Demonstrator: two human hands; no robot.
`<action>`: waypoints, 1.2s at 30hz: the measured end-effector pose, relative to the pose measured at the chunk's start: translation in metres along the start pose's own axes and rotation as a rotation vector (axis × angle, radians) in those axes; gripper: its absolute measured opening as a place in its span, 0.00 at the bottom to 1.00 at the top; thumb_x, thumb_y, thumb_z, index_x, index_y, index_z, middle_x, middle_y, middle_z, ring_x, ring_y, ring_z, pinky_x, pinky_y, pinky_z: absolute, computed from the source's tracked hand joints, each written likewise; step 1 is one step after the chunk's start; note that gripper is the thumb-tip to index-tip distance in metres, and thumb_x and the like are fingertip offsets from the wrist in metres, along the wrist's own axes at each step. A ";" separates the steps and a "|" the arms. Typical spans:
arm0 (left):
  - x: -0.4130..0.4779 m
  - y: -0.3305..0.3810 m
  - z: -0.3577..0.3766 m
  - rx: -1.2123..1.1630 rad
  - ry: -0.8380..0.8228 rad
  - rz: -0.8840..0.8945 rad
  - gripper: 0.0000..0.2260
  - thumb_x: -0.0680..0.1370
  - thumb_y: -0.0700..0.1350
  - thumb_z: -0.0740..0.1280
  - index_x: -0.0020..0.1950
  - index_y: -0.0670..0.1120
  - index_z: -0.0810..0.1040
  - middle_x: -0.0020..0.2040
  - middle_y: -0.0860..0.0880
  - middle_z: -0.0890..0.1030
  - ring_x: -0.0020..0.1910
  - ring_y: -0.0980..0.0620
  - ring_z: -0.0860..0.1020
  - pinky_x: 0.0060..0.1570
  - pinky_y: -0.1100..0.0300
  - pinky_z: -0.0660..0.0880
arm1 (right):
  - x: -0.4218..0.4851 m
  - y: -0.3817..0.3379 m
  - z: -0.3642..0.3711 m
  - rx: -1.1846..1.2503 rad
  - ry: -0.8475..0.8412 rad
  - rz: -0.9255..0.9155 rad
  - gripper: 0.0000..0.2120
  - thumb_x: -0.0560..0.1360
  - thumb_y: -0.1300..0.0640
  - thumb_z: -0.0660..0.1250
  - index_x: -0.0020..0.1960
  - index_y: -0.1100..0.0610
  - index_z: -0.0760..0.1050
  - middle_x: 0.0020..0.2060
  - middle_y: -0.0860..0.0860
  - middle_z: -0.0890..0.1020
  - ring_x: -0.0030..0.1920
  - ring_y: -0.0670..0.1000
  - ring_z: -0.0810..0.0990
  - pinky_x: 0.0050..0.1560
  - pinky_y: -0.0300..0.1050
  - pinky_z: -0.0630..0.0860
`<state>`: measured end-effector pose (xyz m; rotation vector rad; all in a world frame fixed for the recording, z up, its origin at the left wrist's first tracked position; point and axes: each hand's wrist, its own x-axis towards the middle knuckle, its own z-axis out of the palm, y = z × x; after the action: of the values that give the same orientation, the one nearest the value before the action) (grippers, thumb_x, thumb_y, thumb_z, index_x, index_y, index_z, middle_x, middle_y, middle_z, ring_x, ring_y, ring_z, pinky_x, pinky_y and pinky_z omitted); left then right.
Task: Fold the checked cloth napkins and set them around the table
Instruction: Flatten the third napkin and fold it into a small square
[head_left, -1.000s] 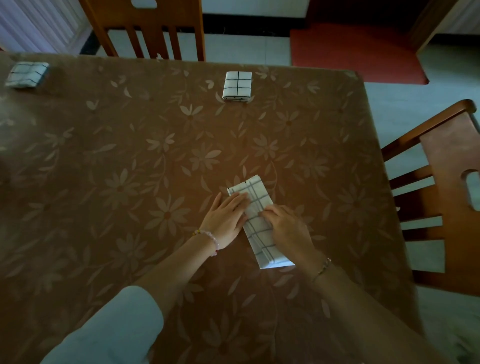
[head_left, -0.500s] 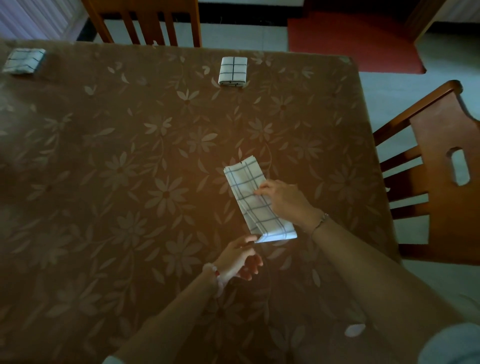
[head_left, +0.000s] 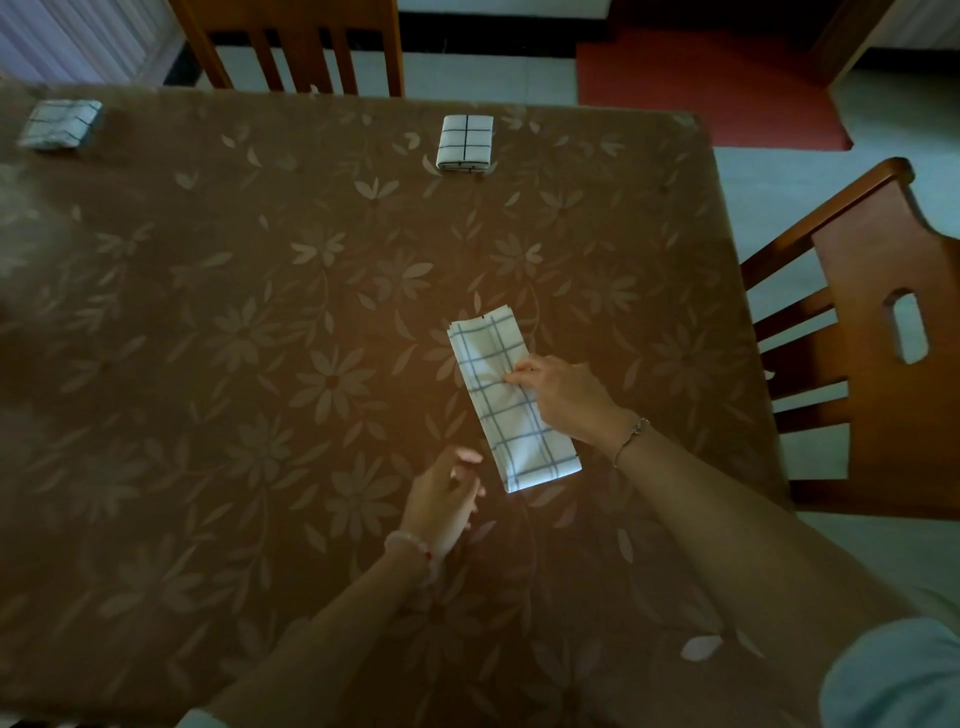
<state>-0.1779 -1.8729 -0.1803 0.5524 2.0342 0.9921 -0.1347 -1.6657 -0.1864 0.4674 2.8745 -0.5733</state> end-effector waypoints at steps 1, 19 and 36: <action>0.004 0.005 -0.002 0.186 0.116 0.135 0.09 0.78 0.39 0.60 0.55 0.45 0.76 0.40 0.50 0.78 0.35 0.55 0.75 0.35 0.65 0.72 | 0.000 0.000 0.001 -0.004 0.006 -0.007 0.31 0.71 0.73 0.56 0.68 0.49 0.69 0.63 0.46 0.71 0.60 0.49 0.71 0.54 0.47 0.73; 0.060 -0.002 0.013 1.124 -0.077 0.498 0.29 0.78 0.62 0.44 0.76 0.50 0.49 0.77 0.53 0.49 0.75 0.52 0.44 0.72 0.44 0.38 | -0.025 0.007 0.051 -0.144 0.154 0.017 0.24 0.80 0.51 0.45 0.74 0.53 0.58 0.73 0.47 0.62 0.74 0.49 0.55 0.73 0.57 0.47; 0.118 0.022 -0.026 1.169 0.056 0.353 0.26 0.81 0.56 0.43 0.76 0.49 0.44 0.77 0.53 0.46 0.75 0.55 0.45 0.72 0.42 0.40 | -0.027 0.010 0.061 -0.173 0.169 0.067 0.23 0.81 0.49 0.40 0.75 0.53 0.54 0.73 0.48 0.62 0.74 0.49 0.56 0.71 0.58 0.53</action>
<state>-0.2678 -1.7934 -0.2073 1.5147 2.4754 -0.1417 -0.0998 -1.6887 -0.2389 0.6081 3.0185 -0.2836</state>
